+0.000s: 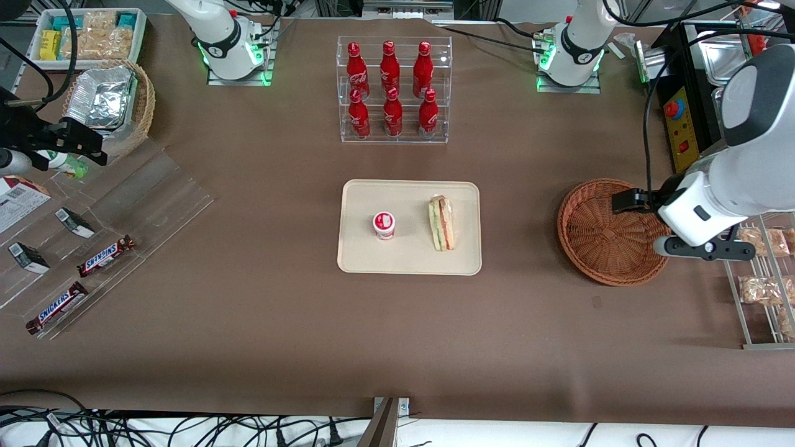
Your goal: Place sandwich from basket to tray
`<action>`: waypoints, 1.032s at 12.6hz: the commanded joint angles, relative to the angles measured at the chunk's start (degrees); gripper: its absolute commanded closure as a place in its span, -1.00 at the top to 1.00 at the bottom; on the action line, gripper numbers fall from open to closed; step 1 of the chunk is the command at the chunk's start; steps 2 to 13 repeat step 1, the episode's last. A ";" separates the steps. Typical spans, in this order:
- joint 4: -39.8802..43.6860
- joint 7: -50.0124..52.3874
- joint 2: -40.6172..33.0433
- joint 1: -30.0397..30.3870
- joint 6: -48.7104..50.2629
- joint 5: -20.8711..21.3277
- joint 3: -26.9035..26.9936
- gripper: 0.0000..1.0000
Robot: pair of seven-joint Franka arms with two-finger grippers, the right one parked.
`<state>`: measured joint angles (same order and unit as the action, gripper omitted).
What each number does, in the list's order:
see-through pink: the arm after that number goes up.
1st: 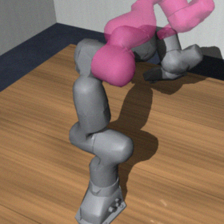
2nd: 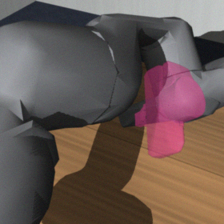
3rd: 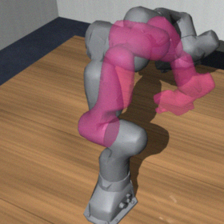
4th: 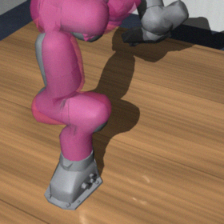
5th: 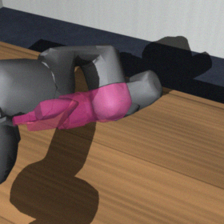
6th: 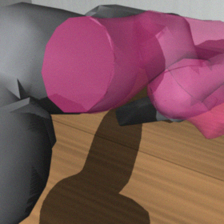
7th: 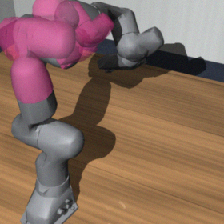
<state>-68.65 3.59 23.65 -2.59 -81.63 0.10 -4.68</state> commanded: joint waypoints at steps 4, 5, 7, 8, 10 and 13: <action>0.27 -3.24 -0.54 -1.54 1.12 -1.34 2.04 1.00; 0.27 -3.24 -0.54 -1.54 1.12 -1.34 2.04 1.00; 0.27 -3.24 -0.54 -1.54 1.12 -1.34 2.04 1.00; 0.27 -3.24 -0.54 -1.54 1.12 -1.34 2.04 1.00; 0.27 -3.24 -0.54 -1.54 1.12 -1.34 2.04 1.00; 0.27 -3.24 -0.54 -1.54 1.12 -1.34 2.04 1.00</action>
